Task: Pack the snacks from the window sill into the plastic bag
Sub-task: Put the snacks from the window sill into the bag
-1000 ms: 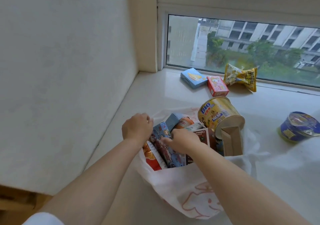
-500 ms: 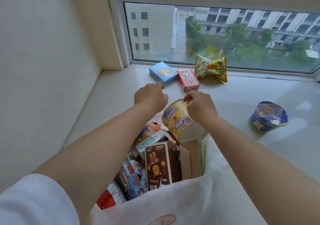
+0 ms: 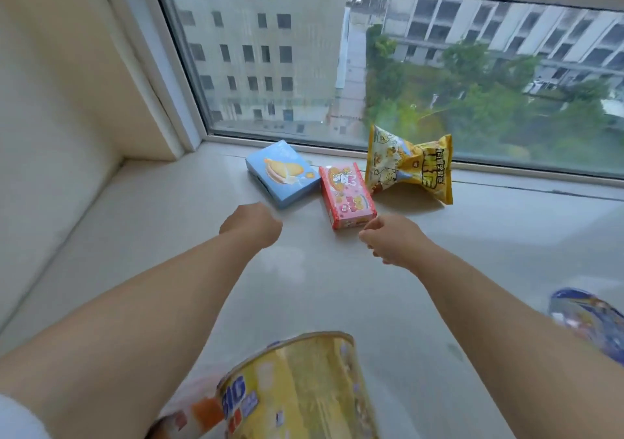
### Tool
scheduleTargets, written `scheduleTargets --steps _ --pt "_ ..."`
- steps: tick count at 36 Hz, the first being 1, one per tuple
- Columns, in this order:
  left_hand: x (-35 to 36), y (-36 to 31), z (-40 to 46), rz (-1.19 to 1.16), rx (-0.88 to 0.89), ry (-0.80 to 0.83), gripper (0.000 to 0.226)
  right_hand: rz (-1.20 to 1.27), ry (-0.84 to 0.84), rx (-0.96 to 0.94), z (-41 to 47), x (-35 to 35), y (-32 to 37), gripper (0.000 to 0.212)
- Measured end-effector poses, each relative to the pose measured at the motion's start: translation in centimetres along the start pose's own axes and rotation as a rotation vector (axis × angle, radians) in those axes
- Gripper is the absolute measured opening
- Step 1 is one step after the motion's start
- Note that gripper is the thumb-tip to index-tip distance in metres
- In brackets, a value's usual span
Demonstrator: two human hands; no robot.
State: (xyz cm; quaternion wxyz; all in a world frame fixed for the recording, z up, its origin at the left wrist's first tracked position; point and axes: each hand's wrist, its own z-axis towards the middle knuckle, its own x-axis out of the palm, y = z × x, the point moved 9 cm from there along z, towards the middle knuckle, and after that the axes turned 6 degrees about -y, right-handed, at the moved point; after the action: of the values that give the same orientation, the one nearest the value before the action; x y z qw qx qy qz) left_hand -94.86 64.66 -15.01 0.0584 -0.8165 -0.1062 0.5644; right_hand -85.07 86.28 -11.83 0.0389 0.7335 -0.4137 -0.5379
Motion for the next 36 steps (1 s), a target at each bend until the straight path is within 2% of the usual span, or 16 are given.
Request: scheduleTargets --steps 4,10,12,14,17,19,24,31,34,36 --pt "3.2 -0.1 5.2 -0.009 -0.054 0.059 0.049 -0.114 -0.020 0.030 5.0 2.4 -2.0 0.030" --pt "5.3 -1.1 10.1 -0.110 -0.124 0.053 0.056 -0.261 -0.197 0.036 11.1 4.9 -2.1 0.076" --pt "6.0 -1.1 11.8 -0.232 -0.189 0.044 0.059 -0.299 -0.210 0.035 12.9 5.7 -1.5 0.093" --pt "6.6 -0.7 13.5 -0.345 -0.248 0.018 0.065 -0.339 -0.187 0.025 14.7 6.9 -1.0 0.099" --pt "7.1 -0.3 15.8 -0.454 -0.281 -0.055 0.080 -0.406 -0.219 0.011 16.8 7.9 -0.7 0.098" --pt "7.1 0.1 17.2 -0.441 -0.287 -0.099 0.085 -0.411 -0.268 0.010 17.6 8.1 -0.6 0.094" --pt "7.5 0.9 19.6 -0.419 -0.263 -0.077 0.086 -0.458 -0.318 -0.050 18.4 8.2 -0.3 0.087" --pt "7.3 0.5 18.3 -0.587 -0.132 -0.046 0.061 -0.518 -0.281 -0.149 15.5 8.5 -0.9 0.085" --pt "9.1 0.4 15.3 -0.697 -0.102 0.036 0.071 -0.487 -0.262 -0.085 12.5 9.4 -2.1 0.083" --pt "10.1 0.6 12.9 -0.796 -0.106 0.074 0.065 -0.467 -0.240 -0.025 10.4 9.6 -3.2 0.084"
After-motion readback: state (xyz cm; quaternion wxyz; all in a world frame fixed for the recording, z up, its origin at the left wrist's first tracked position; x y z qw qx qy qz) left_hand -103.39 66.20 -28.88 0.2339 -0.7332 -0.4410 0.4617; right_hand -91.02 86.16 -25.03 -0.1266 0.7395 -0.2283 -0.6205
